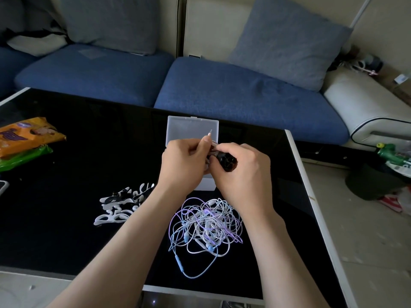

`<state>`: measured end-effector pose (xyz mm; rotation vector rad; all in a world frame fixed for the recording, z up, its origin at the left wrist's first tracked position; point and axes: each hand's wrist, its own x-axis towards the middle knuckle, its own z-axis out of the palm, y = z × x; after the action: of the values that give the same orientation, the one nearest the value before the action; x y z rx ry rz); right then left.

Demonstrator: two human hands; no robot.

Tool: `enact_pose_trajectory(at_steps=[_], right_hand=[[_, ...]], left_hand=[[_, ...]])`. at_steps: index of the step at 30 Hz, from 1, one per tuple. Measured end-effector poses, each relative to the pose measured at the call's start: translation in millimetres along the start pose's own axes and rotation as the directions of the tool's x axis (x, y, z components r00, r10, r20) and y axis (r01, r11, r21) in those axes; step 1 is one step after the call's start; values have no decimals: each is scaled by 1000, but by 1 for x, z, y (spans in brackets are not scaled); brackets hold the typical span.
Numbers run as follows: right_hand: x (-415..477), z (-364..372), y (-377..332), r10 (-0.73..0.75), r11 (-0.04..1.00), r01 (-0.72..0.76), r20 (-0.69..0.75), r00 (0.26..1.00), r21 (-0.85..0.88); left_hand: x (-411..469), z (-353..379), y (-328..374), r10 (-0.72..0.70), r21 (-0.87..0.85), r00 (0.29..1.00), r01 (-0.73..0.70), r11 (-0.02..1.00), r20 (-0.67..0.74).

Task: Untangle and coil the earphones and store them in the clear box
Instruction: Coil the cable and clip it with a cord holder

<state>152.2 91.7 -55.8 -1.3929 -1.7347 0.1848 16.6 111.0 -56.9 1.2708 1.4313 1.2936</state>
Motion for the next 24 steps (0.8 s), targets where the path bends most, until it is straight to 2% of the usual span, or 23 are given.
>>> enact_pose_trajectory(at_steps=[3, 6, 10, 12, 14, 18, 21, 24], right_hand=[[0, 0, 0, -35, 999, 35, 60, 998, -9], [0, 2, 0, -44, 998, 41, 84, 995, 38], [0, 1, -3, -2, 995, 0, 20, 1000, 102], [2, -1, -4, 62, 986, -62, 3, 998, 156], [3, -1, -3, 108, 977, -107, 6, 994, 185], [2, 1, -2, 146, 974, -143, -3, 989, 175], [3, 1, -4, 197, 963, -189, -23, 980, 192], [4, 1, -8, 196, 940, -199, 40, 980, 276]], left_hand=[[0, -2, -5, 29, 54, 999, -30, 998, 22], [-1, -4, -2, 62, 116, 998, -60, 991, -14], [-5, -6, 5, 113, 154, 993, -106, 982, -38], [-6, -6, 6, 186, 243, 982, -175, 954, -22], [-6, -7, 5, 238, 257, 971, -230, 939, -1], [-8, -6, 7, 305, 303, 944, -330, 894, 128], [-9, -5, 7, 238, 246, 960, -268, 931, 145], [-6, -6, 7, 132, 61, 985, -139, 988, 111]])
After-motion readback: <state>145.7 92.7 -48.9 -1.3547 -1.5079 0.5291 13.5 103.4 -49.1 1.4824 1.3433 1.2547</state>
